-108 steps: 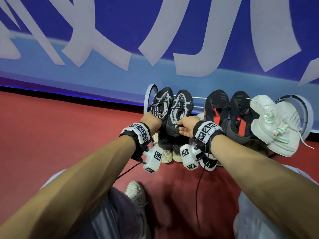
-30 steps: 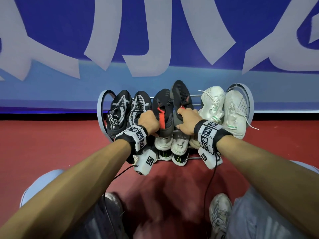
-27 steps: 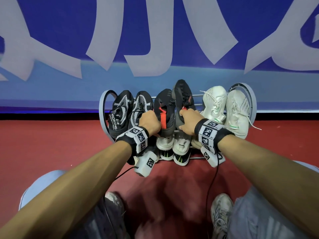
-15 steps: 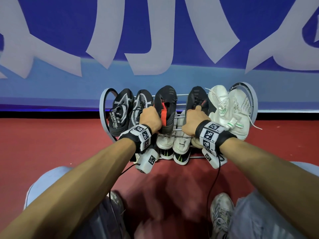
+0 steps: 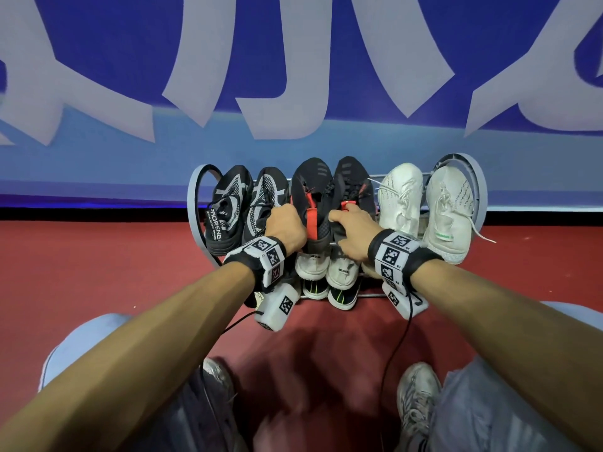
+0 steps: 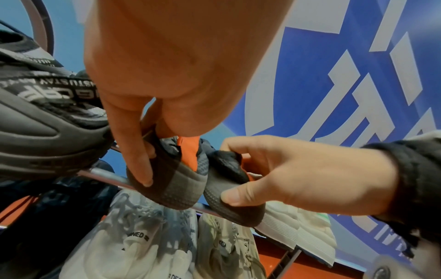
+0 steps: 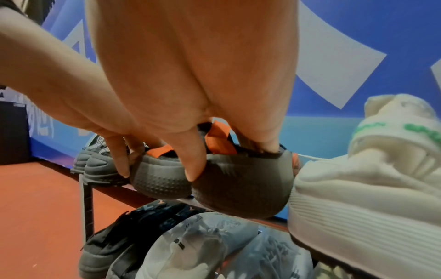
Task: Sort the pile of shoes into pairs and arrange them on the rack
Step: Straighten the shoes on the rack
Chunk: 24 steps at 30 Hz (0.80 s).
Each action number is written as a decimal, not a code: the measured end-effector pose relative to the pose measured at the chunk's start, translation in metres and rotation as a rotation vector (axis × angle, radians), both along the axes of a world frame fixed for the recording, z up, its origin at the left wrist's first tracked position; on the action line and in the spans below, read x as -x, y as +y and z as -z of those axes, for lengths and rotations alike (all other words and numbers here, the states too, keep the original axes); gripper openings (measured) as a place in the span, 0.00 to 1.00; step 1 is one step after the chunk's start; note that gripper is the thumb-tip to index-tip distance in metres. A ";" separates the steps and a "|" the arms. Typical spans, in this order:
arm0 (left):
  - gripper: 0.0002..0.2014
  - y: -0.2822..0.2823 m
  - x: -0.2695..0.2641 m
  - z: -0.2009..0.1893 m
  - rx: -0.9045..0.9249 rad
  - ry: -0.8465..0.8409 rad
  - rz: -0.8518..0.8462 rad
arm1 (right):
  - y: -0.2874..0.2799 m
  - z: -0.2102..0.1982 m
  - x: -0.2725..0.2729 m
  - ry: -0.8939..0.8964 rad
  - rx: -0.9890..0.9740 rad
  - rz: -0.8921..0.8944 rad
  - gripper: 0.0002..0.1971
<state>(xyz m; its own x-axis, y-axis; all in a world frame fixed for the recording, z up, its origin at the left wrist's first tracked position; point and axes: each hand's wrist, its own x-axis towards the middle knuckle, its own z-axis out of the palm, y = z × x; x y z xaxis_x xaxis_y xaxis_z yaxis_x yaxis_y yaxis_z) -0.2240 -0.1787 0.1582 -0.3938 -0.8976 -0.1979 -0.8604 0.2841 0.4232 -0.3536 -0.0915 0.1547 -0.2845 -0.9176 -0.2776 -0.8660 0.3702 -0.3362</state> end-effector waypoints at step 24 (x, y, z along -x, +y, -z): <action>0.10 -0.012 0.001 -0.007 -0.164 -0.043 0.072 | 0.003 -0.001 0.035 -0.113 0.099 0.130 0.16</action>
